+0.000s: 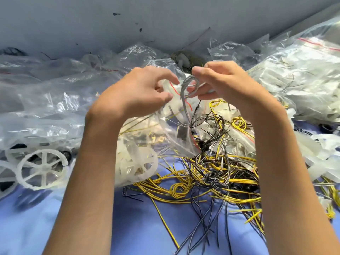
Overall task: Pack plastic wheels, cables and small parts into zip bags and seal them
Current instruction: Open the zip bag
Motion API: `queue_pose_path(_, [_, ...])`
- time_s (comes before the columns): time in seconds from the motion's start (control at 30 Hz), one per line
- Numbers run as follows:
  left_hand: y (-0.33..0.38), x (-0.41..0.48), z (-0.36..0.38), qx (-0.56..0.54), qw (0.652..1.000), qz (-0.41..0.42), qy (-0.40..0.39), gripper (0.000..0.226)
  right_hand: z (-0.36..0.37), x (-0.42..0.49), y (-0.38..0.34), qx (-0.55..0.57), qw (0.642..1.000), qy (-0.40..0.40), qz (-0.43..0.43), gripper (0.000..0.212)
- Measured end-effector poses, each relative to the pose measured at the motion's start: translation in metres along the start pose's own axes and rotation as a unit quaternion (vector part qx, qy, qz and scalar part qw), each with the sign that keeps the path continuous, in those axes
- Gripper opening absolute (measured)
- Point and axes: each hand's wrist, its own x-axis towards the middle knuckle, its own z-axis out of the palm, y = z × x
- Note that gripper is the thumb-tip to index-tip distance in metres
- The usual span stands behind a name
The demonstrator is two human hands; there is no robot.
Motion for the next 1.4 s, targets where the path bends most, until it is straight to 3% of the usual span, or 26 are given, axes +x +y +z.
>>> queue_pose_path(0.2, [0.006, 0.001, 0.003, 0.014, 1.000, 0.018, -0.012, 0.014, -0.001, -0.007, -0.004, 0.071, 0.997, -0.020, -0.020, 0.029])
queue_pose_path(0.4, [0.005, 0.000, 0.002, 0.015, 1.000, 0.015, 0.005, 0.009, 0.003, -0.010, -0.007, 0.071, 0.995, -0.053, -0.044, 0.029])
queue_pose_path(0.67, [0.006, 0.004, 0.000, -0.038, 0.997, -0.009, 0.059, 0.020, 0.005, -0.010, 0.000, -0.070, 0.987, -0.146, 0.013, 0.022])
queue_pose_path(1.0, [0.009, 0.001, -0.002, -0.073, 0.995, -0.009, 0.074, 0.022, 0.029, -0.010, -0.002, -0.163, 0.944, -0.285, -0.021, 0.021])
queue_pose_path(1.2, [0.007, 0.001, -0.005, -0.078, 0.991, -0.012, 0.104, 0.019, 0.038, -0.004, -0.007, -0.191, 0.957, -0.185, -0.118, 0.034])
queue_pose_path(1.33, [0.004, 0.002, -0.005, -0.086, 0.990, -0.014, 0.109, 0.018, 0.047, -0.003, -0.005, -0.273, 0.936, -0.196, -0.099, 0.051])
queue_pose_path(1.4, [0.003, 0.002, -0.005, -0.087, 0.990, -0.015, 0.109, 0.019, 0.048, -0.004, -0.005, -0.278, 0.930, -0.226, -0.084, 0.049])
